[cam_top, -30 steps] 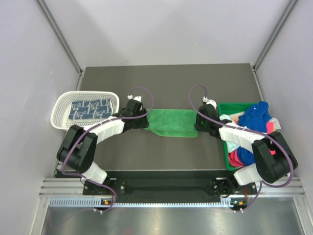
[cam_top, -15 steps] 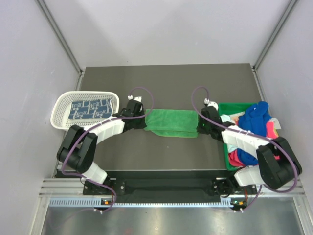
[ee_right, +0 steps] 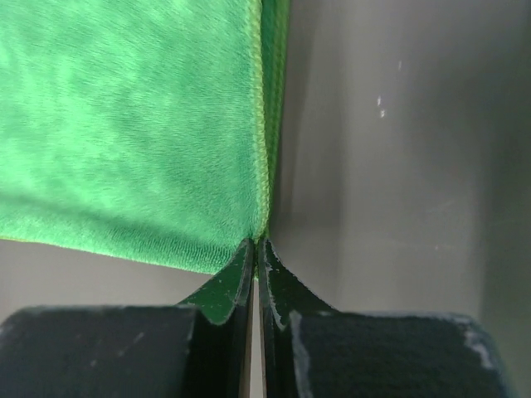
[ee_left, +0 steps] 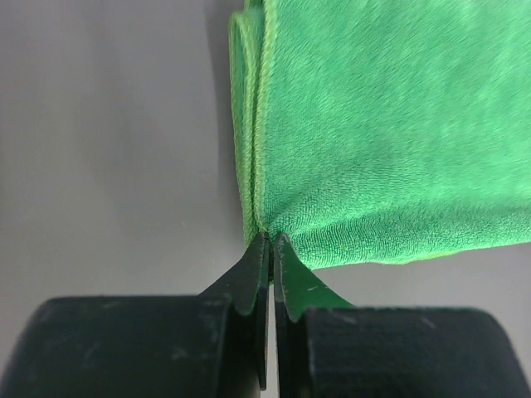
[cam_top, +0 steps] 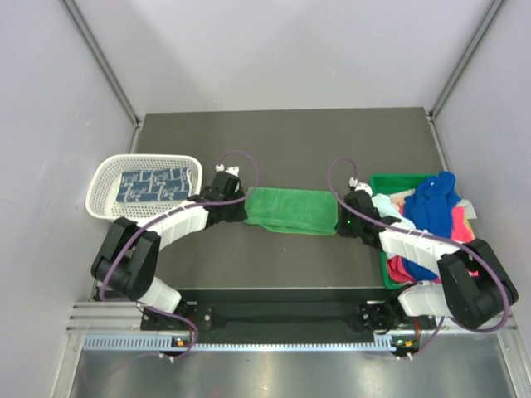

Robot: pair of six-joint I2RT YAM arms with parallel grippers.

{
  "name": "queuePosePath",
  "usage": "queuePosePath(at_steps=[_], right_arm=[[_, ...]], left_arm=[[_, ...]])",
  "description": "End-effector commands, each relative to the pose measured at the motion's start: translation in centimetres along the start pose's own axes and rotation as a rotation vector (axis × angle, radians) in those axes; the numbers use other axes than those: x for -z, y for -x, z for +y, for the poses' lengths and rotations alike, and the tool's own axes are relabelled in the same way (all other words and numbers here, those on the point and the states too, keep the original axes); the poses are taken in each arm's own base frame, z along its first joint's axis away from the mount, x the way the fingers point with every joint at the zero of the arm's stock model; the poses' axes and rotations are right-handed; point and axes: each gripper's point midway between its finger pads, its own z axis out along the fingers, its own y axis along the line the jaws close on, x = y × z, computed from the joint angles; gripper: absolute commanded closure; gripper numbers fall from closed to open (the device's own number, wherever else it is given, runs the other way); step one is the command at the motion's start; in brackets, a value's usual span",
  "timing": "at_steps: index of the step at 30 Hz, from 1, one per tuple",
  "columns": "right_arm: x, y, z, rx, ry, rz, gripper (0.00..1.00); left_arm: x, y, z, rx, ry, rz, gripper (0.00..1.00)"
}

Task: Fold and stack the towels
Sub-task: Smooth out wrinkles on the folded towel, then neatly place the folded towel into the bin

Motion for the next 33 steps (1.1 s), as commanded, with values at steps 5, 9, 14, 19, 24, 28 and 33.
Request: queuePosePath(at_steps=[5,9,14,19,24,28,33], right_arm=[[-0.3,-0.2,0.7,-0.011,0.029,-0.001,0.95],[1.0,1.4,0.5,0.000,0.010,-0.055,0.77],[3.0,3.3,0.7,0.038,-0.010,-0.122,0.68],[4.3,5.3,2.7,0.103,-0.004,-0.190,0.66],[3.6,6.4,5.0,0.150,0.027,-0.199,0.67],[2.4,6.0,5.7,0.169,0.035,-0.174,0.68],[1.6,5.4,5.9,0.176,0.048,-0.158,0.68]], left_arm=[[-0.5,-1.3,-0.2,0.000,-0.032,0.027,0.75],[0.7,0.3,-0.5,-0.005,-0.030,-0.016,0.54],[1.7,2.3,-0.5,0.019,-0.005,-0.074,0.48],[-0.1,3.2,0.5,0.066,0.013,-0.049,0.39],[-2.0,3.4,-0.1,0.135,-0.099,0.017,0.32],[-3.7,3.1,-0.5,0.161,-0.156,0.077,0.31],[-5.0,1.5,-1.1,0.170,-0.206,0.153,0.32]])
